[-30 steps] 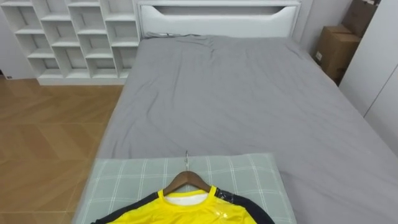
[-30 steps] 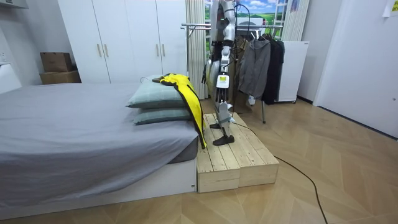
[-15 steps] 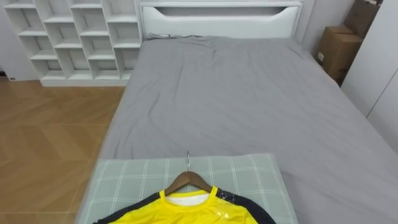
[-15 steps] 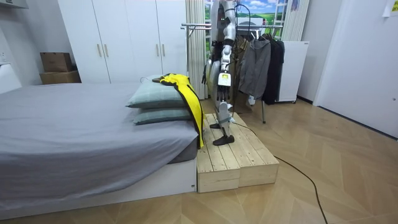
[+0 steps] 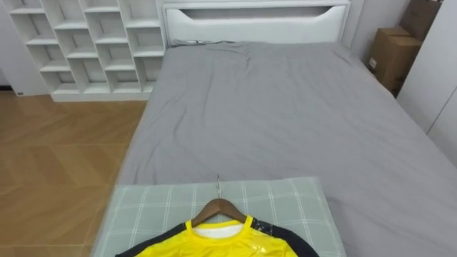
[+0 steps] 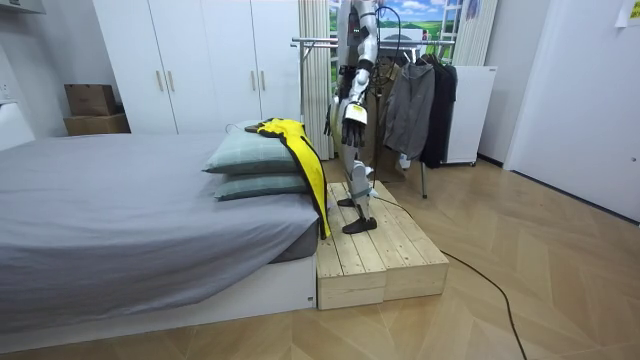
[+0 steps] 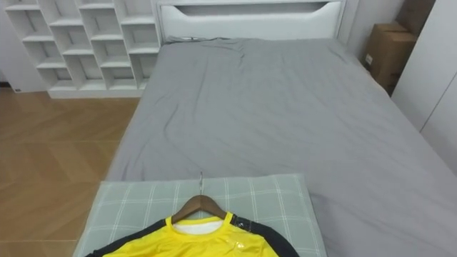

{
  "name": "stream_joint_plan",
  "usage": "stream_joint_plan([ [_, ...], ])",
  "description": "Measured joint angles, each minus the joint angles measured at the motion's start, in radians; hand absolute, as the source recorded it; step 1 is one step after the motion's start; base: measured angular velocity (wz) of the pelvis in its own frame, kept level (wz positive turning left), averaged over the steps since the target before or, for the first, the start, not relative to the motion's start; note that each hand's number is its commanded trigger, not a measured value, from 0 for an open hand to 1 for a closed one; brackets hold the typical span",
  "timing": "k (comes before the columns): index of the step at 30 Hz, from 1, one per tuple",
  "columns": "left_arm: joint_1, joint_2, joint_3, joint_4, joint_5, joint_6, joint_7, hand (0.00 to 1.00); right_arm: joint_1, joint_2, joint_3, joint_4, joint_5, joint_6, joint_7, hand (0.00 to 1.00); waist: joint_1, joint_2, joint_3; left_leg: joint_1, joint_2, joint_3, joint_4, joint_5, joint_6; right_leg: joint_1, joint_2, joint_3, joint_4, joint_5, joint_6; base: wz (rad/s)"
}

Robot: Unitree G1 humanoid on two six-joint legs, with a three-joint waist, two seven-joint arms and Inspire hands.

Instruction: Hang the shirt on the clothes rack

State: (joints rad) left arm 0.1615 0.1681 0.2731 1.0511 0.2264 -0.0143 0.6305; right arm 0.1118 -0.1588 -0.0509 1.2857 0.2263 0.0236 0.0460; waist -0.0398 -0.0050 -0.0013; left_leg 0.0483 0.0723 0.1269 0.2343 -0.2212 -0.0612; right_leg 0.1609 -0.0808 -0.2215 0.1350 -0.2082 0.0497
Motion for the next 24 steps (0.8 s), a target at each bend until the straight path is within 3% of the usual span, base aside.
stream_joint_plan([
  [11,0.002,0.011,-0.023,-0.154,0.002,-0.091,0.174,0.00,-0.001,-0.017,0.002,-0.003,-0.015,-0.002,0.001,0.00,-0.007,0.021,-0.0050,0.006,0.004,0.008,0.006,0.000,0.000,-0.006,0.000,0.009,0.016,0.001,-0.001,-0.02],
  [19,-0.005,0.012,-0.028,-0.282,0.008,-0.146,0.189,0.00,0.006,-0.016,0.009,-0.005,-0.027,-0.035,0.005,0.00,-0.012,0.012,-0.0043,0.014,0.003,0.015,0.002,0.000,0.000,-0.002,0.000,0.024,0.015,0.000,-0.001,-0.04],
  [24,-0.018,0.029,-0.103,-0.332,0.053,-0.152,0.184,0.00,0.006,-0.015,0.009,-0.005,-0.027,-0.049,0.022,0.00,-0.015,0.008,-0.0004,0.011,0.004,0.016,0.001,0.000,0.000,-0.004,0.000,0.024,0.013,0.000,-0.001,0.00],
])
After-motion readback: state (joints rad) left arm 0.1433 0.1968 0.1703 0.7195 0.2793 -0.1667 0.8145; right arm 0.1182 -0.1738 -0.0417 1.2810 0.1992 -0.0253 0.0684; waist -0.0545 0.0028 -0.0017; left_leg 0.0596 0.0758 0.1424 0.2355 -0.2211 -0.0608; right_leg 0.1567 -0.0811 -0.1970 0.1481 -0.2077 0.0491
